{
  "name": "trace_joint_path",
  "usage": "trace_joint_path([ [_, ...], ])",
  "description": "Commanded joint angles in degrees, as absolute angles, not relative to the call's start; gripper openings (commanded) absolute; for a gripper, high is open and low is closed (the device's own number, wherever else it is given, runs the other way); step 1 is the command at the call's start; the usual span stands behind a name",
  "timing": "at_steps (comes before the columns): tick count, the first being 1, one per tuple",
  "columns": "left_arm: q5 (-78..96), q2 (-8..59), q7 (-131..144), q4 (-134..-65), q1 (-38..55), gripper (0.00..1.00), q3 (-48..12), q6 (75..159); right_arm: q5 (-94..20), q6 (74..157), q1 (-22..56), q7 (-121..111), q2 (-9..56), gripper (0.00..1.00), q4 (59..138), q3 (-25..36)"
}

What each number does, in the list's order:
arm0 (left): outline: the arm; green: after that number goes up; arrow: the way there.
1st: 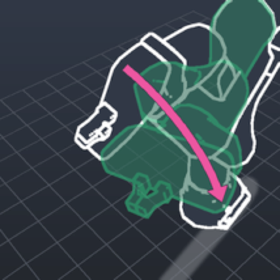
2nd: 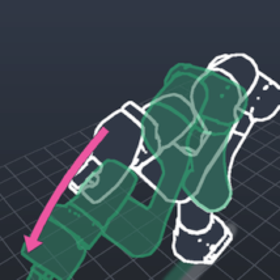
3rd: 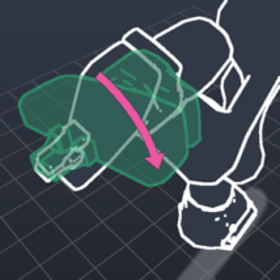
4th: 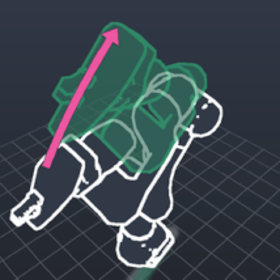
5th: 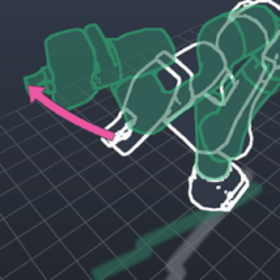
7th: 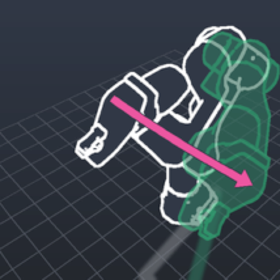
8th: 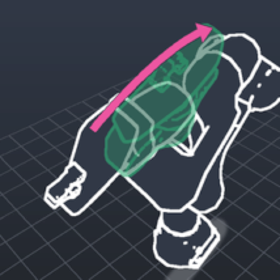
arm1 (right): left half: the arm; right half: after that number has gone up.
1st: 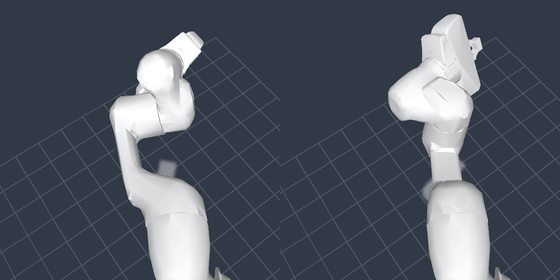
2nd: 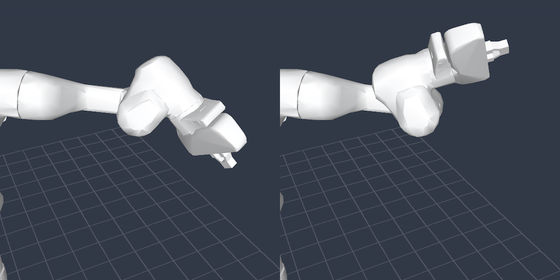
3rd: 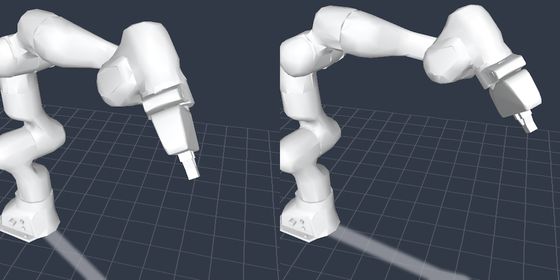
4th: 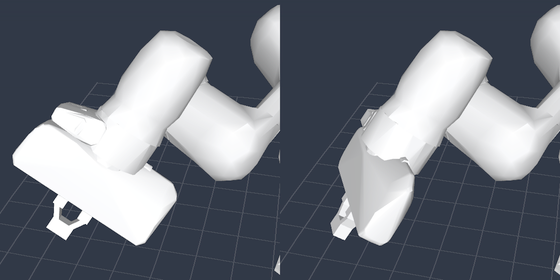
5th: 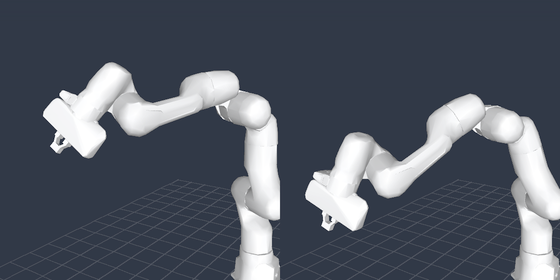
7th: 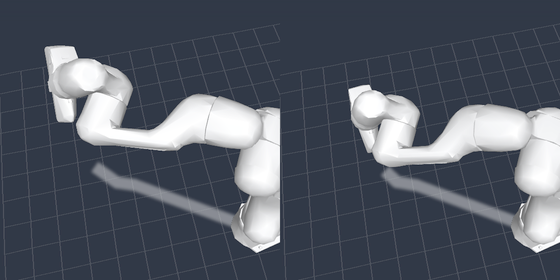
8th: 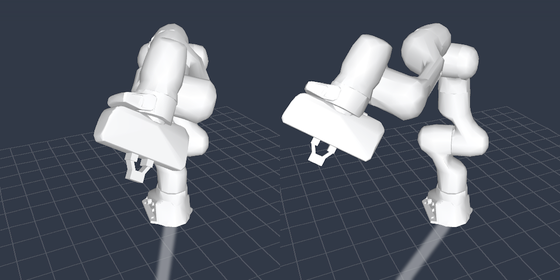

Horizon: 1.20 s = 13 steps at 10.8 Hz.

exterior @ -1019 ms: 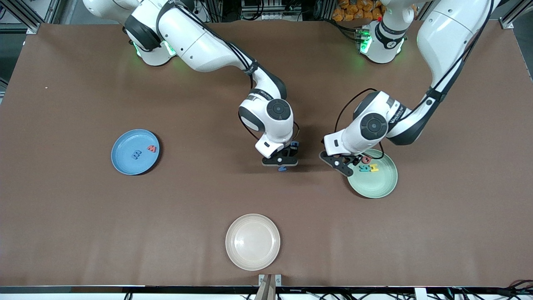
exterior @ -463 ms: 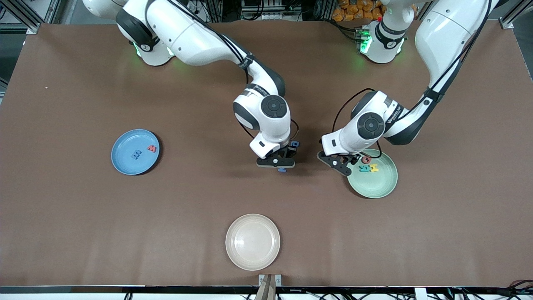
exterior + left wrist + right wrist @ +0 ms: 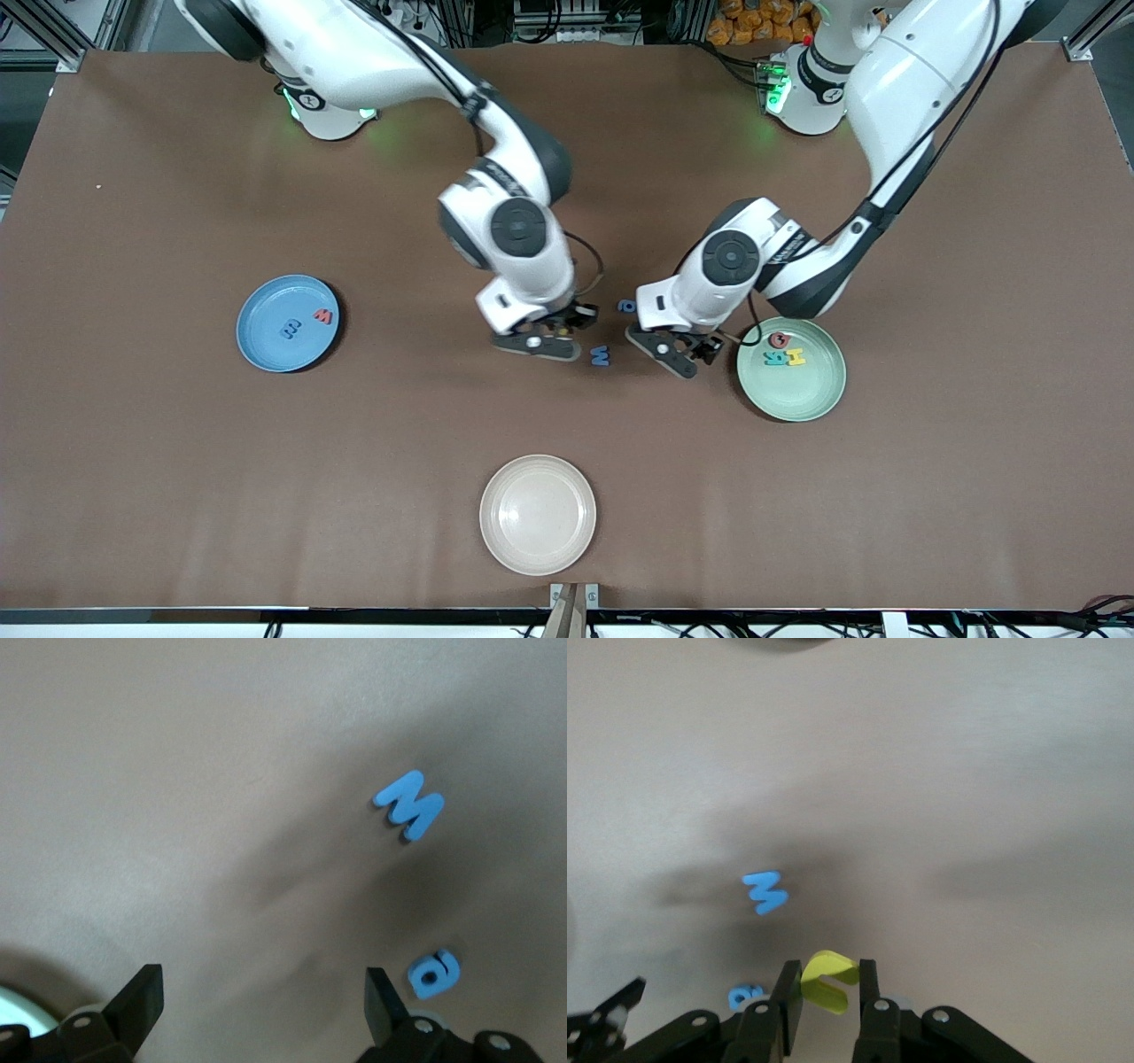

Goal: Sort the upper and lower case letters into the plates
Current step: 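Carry the yellow u to the blue plate while the left gripper reaches out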

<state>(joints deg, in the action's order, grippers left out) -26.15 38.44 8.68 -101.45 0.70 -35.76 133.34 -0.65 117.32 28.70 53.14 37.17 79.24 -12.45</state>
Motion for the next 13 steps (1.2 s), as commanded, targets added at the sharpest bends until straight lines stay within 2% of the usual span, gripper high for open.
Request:
trace_joint_path([
  [1,-29.8,40.7,9.8,-100.1,0.9,1.00,-34.8,137.3,-5.6,112.7,20.9,44.4,23.9,0.00,94.0,-13.9],
  [3,-30.0,43.8,12.5,-100.1,3.7,1.00,-33.1,146.2,-5.8,105.6,15.7,41.6,19.4,0.00,97.7,-13.7],
  [4,-30.0,44.4,15.4,-100.0,8.1,1.00,-29.3,149.1,-5.7,103.8,13.8,38.7,18.1,0.00,99.7,-13.2],
  [6,-29.7,44.6,20.3,-97.7,18.8,1.00,-20.7,149.7,-5.3,104.0,7.9,32.4,16.4,0.00,104.7,-11.4],
  [7,-29.3,44.6,22.4,-97.6,21.0,1.00,-19.3,149.7,-5.1,104.1,5.8,28.0,16.5,0.00,106.2,-9.7],
  [8,-29.5,44.4,24.8,-97.6,20.8,1.00,-19.3,149.7,-5.1,106.0,4.1,23.4,16.6,0.00,109.0,-7.2],
  [10,-29.7,44.0,25.1,-97.8,20.4,1.00,-19.3,149.6,-4.7,111.2,-0.5,13.7,17.0,0.00,114.8,-6.2],
  [13,-29.9,44.5,25.5,-98.0,21.1,1.00,-19.2,149.6,-1.9,115.0,-2.0,11.4,18.7,0.00,117.4,-5.7],
])
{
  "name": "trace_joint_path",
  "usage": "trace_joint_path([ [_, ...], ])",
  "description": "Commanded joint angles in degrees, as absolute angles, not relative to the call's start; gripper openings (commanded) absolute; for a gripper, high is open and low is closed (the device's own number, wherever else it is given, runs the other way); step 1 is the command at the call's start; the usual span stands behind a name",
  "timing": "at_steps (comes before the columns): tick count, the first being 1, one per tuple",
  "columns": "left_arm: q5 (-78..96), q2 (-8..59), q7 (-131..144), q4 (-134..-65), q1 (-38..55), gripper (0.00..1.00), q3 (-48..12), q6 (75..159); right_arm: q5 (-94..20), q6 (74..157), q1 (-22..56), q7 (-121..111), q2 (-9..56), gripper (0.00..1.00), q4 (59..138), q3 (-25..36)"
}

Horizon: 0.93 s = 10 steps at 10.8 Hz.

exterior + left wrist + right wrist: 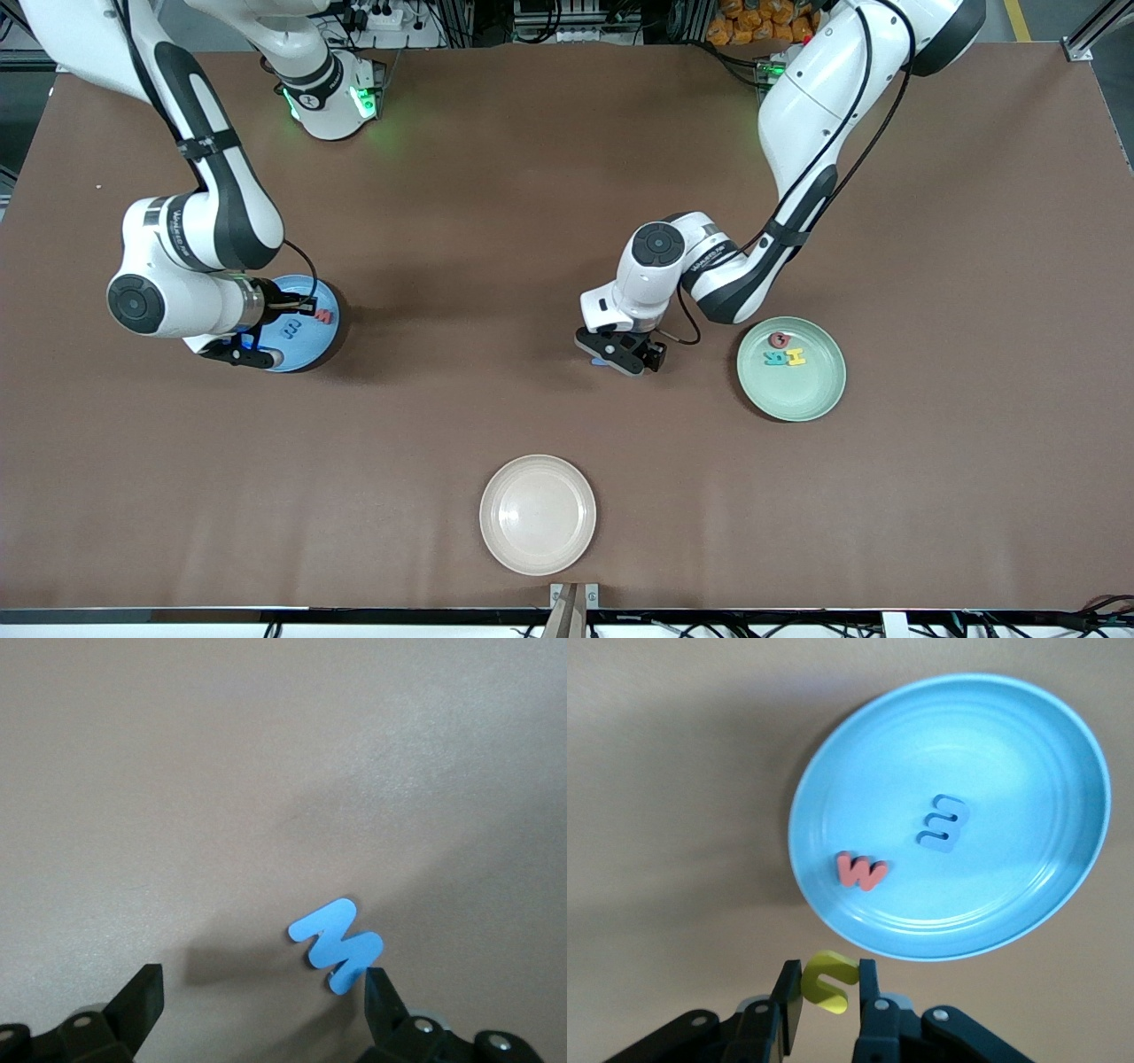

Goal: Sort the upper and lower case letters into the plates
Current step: 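Release the u on the blue plate while the left gripper nears the M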

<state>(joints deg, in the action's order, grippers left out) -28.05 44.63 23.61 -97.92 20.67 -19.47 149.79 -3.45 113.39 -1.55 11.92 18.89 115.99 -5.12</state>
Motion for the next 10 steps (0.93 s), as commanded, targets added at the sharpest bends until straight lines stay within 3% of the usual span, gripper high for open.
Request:
trace_joint_path([
  [1,-30.0,44.6,25.5,-98.0,21.4,1.00,-19.2,149.6,-0.1,115.4,-2.5,11.3,19.2,0.00,117.4,-5.7],
  [3,-30.1,44.5,24.4,-97.7,22.0,1.00,-19.3,149.6,3.2,115.7,-3.5,11.3,19.9,0.02,117.4,-5.5],
  [4,-30.1,44.4,23.4,-97.6,23.1,1.00,-19.2,149.6,4.6,115.8,-3.9,10.8,20.2,0.15,117.4,-5.4],
  [5,-30.1,44.7,21.5,-97.4,22.9,1.00,-19.2,149.7,6.5,115.8,-4.3,8.8,20.2,0.49,117.3,-5.4],
  [6,-30.1,44.9,19.4,-97.5,22.5,1.00,-19.2,149.8,6.6,115.8,-4.4,6.4,20.1,0.99,117.2,-4.5],
  [10,-38.4,46.7,17.9,-97.5,22.8,1.00,-18.9,149.9,6.5,109.6,-2.9,4.8,15.8,1.00,115.4,-4.3],
])
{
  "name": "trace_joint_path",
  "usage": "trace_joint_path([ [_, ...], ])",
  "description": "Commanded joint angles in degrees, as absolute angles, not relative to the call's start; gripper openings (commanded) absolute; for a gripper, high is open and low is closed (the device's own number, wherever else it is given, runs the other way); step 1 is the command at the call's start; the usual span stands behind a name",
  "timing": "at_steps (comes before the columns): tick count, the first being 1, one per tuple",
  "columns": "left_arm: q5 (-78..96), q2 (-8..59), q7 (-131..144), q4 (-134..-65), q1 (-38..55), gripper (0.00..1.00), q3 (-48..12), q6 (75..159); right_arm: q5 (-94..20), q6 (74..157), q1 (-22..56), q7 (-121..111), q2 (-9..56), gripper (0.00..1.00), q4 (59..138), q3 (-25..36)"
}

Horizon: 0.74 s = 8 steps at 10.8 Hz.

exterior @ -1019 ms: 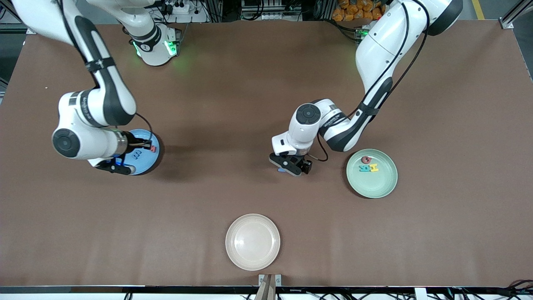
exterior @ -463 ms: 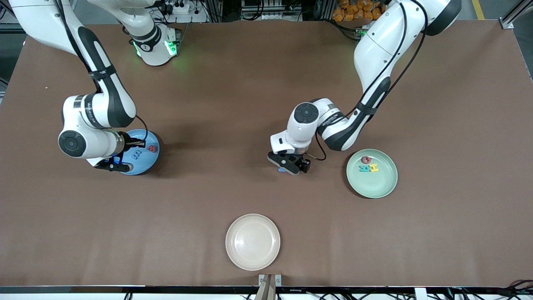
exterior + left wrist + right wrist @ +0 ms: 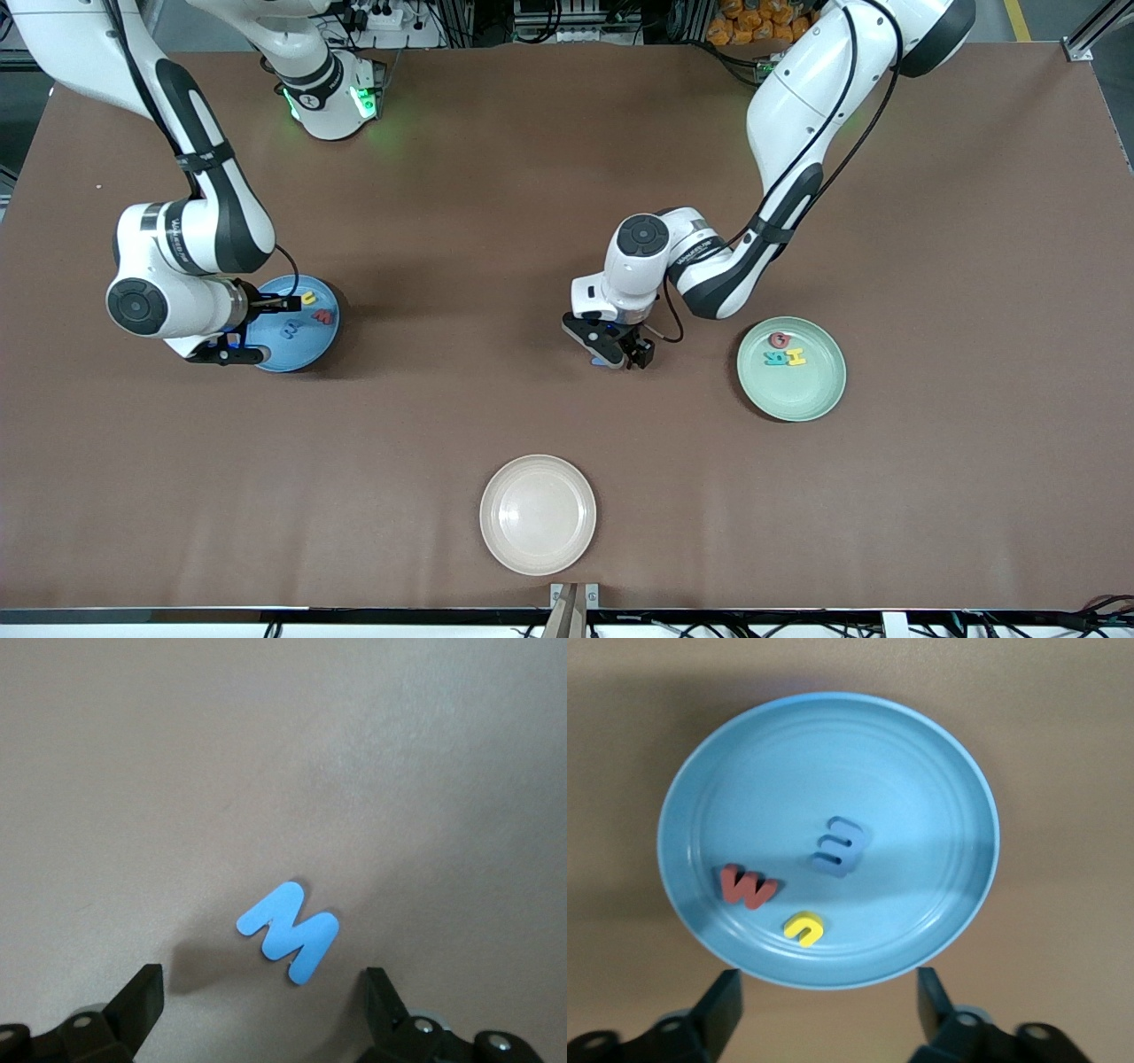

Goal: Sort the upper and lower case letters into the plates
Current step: 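Release the u on the blue plate while the left gripper nears the M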

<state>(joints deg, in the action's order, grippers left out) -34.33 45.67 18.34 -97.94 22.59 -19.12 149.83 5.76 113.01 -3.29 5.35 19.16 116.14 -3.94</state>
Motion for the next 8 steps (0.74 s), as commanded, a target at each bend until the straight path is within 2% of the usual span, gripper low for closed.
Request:
trace_joint_path([
  [1,-41.5,47.5,18.1,-97.4,22.9,1.00,-18.9,149.9,6.4,107.3,-2.4,4.9,14.8,1.00,113.9,-4.4],
  [4,-43.3,48.8,17.7,-94.2,23.1,1.00,-18.9,149.9,6.2,105.4,2.2,5.5,7.2,1.00,112.8,-4.3],
  [6,-41.2,47.9,17.5,-91.5,22.2,1.00,-19.9,149.9,6.1,100.2,3.2,5.5,6.2,1.00,107.4,-4.4],
  [8,-26.6,48.4,15.0,-89.7,19.8,1.00,-21.6,149.9,6.0,96.5,3.7,5.3,6.2,1.00,101.1,-4.3],
])
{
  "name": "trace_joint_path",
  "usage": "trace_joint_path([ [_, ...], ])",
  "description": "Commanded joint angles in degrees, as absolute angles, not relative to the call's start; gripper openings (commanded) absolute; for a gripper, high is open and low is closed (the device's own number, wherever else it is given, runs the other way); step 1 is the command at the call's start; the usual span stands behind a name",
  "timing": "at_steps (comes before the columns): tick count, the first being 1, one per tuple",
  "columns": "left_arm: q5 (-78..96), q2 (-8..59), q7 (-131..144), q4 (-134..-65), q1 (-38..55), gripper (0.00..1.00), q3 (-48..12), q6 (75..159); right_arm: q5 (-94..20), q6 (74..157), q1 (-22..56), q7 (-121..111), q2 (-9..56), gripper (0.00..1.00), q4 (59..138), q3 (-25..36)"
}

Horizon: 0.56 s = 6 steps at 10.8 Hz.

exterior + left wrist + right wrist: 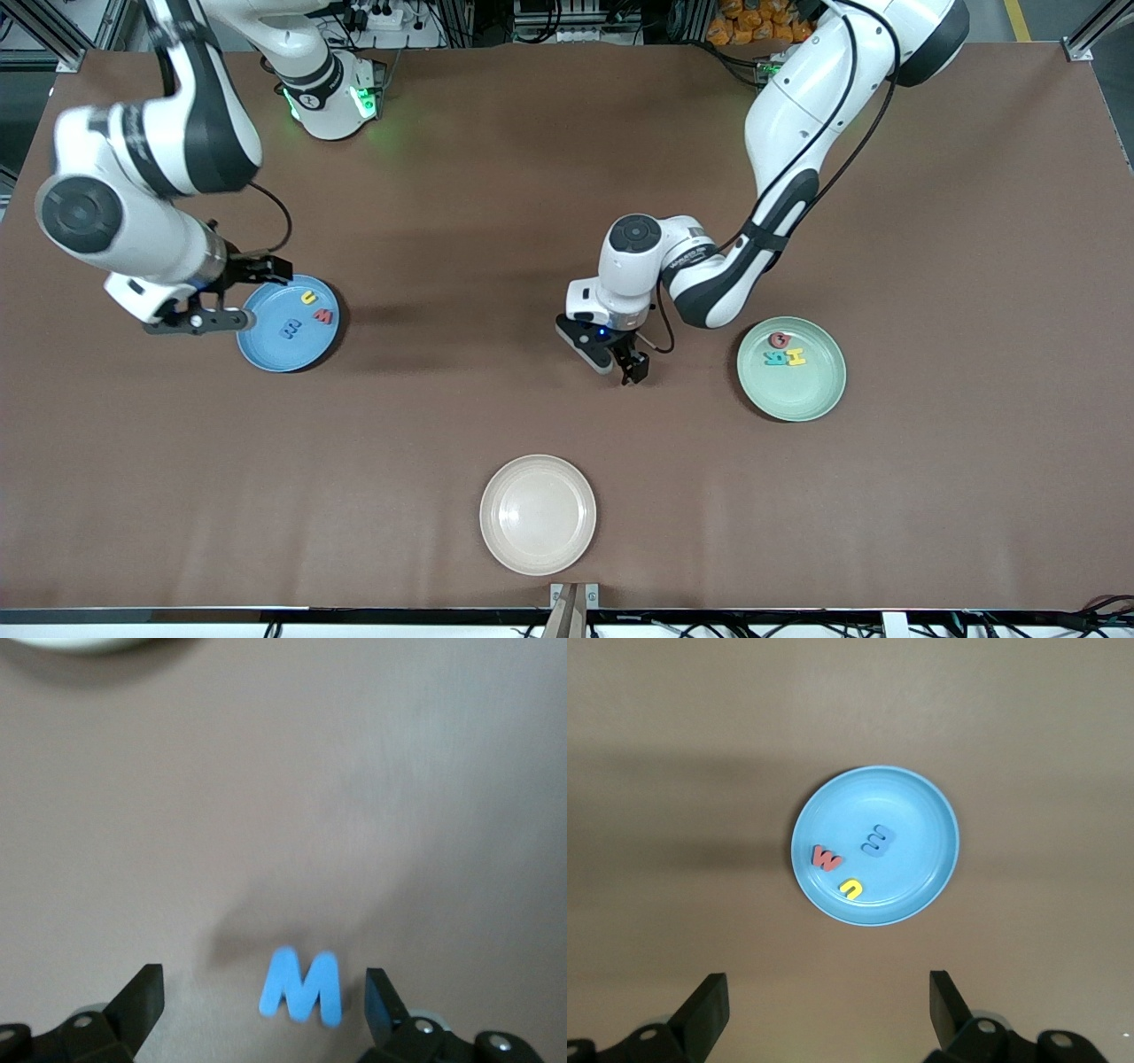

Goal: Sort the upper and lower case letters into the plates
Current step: 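Release the u on the blue plate while the left gripper nears the M, then lower the left gripper and grasp the blue M letter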

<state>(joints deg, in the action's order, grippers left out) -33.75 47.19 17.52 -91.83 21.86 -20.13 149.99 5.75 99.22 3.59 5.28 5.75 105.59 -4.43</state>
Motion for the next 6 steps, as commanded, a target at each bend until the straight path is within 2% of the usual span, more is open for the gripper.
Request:
trace_joint_path([
  [1,-24.6,50.0,10.9,-88.8,18.8,1.00,-21.5,149.9,6.0,95.2,3.6,5.3,6.2,1.00,99.3,-4.2],
  [6,-19.2,52.4,10.3,-90.7,17.0,1.00,-21.5,149.9,5.8,86.7,3.2,4.8,6.1,1.00,93.3,-3.3],
])
